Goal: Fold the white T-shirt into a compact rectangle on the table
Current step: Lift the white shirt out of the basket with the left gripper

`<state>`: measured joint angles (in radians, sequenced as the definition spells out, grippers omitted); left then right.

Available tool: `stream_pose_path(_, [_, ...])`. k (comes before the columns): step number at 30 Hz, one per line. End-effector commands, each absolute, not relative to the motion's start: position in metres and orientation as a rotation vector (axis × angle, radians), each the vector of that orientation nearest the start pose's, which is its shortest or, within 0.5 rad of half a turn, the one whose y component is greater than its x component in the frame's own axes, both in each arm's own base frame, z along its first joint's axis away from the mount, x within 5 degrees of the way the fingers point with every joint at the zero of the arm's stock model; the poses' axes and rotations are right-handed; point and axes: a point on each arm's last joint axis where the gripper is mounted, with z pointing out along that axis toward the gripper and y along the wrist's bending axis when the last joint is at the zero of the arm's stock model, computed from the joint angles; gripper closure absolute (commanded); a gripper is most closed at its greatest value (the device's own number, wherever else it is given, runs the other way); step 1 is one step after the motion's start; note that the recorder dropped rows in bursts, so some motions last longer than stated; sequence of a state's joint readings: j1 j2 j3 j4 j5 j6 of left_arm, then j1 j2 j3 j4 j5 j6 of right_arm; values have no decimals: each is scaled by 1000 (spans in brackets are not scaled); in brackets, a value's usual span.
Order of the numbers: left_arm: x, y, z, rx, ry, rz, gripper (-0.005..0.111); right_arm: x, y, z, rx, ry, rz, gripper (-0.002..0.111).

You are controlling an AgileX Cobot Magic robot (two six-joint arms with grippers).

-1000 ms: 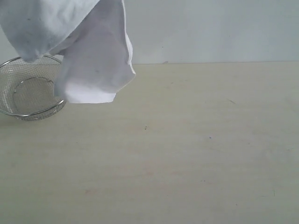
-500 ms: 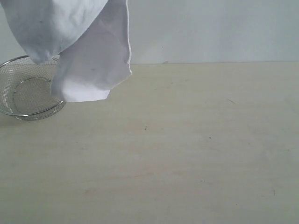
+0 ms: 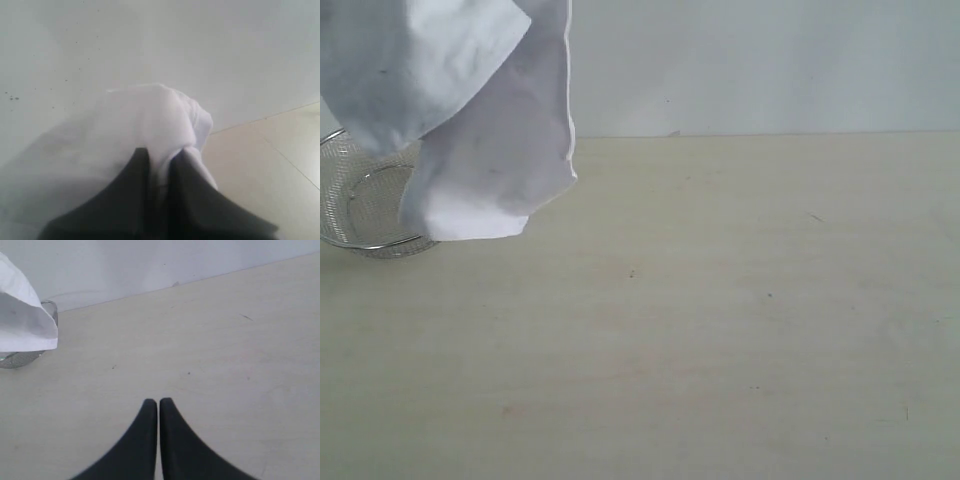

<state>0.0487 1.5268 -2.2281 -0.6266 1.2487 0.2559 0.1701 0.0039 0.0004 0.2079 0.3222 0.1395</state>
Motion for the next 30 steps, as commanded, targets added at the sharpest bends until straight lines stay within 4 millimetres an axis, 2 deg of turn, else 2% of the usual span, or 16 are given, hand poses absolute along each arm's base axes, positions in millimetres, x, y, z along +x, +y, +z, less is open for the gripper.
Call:
stream_pose_path(1, [270,-39,568,325,1895,-557,102,54,16,197,247,1682,588,108])
stream_pose_path(5, [275,-38,565,322,1906,-561,102,55,10,212,329,1491,636,108])
stream_pose_path(12, [282,-38,560,316,1921,-574,102,45,-10,250,366,1009,539,108])
stream_pose_path(14, [283,-38,559,315,1923,-574,102,42,-13,255,362,937,504,108])
stream_pose_path(18, [284,-39,559,316,1921,-595,102,36,-15,269,320,874,411,108])
stream_pose_path(30, [290,-44,557,333,1911,-674,102,35,-17,271,321,848,399,108])
